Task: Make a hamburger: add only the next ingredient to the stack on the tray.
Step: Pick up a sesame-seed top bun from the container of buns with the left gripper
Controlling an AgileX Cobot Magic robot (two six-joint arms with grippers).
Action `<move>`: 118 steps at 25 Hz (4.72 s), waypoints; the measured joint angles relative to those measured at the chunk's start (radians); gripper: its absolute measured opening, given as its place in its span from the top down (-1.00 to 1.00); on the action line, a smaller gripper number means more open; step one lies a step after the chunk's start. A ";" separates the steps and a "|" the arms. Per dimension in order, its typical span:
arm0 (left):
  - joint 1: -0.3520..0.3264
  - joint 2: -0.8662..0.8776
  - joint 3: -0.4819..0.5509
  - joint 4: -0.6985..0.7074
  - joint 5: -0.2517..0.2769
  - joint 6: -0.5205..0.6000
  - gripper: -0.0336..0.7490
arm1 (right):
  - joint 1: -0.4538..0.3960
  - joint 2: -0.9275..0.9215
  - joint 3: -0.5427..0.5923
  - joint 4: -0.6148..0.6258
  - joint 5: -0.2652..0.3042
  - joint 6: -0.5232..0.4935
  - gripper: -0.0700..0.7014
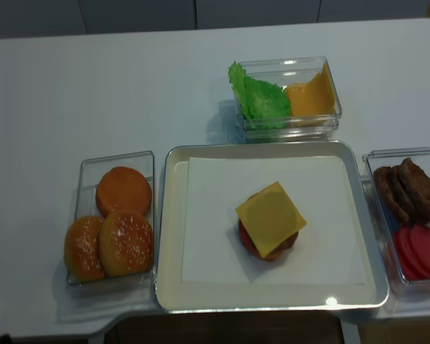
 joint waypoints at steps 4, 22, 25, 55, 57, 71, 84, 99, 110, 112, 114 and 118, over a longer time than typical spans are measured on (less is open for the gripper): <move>0.000 0.099 -0.022 -0.008 -0.004 0.003 -0.15 | 0.000 0.000 0.000 0.000 0.000 0.000 -0.19; -0.004 0.923 -0.206 -0.121 -0.183 0.021 -0.15 | 0.000 0.000 0.000 0.000 0.000 0.002 -0.19; -0.004 1.019 -0.255 -0.127 -0.179 0.023 -0.15 | 0.000 0.000 0.000 0.000 0.000 0.002 -0.19; 0.228 1.354 -0.289 -0.371 -0.084 0.413 -0.15 | 0.000 0.000 0.000 0.000 0.000 0.002 -0.19; 0.228 1.364 -0.289 -0.380 -0.077 0.433 -0.15 | 0.000 0.000 0.000 0.000 0.000 0.002 -0.19; 0.231 1.401 -0.289 -0.426 -0.035 0.489 0.03 | 0.000 0.000 0.000 0.000 0.000 0.002 -0.19; 0.232 1.401 -0.291 -0.453 -0.002 0.530 0.34 | 0.000 0.000 0.000 0.000 0.000 -0.001 -0.19; 0.232 1.401 -0.293 -0.470 0.009 0.558 0.39 | 0.000 0.000 0.000 0.000 0.000 -0.001 -0.19; 0.232 1.401 -0.339 -0.468 0.066 0.568 0.51 | 0.000 0.000 0.000 0.000 0.000 -0.001 -0.19; 0.232 1.401 -0.352 -0.468 0.082 0.570 0.55 | 0.000 0.000 0.000 0.000 0.000 -0.001 -0.19; 0.232 1.401 -0.365 -0.466 0.091 0.570 0.62 | 0.000 0.000 0.000 0.000 0.000 -0.001 -0.19; 0.232 1.401 -0.385 -0.460 0.105 0.570 0.63 | 0.000 0.000 0.000 0.000 0.000 -0.001 -0.19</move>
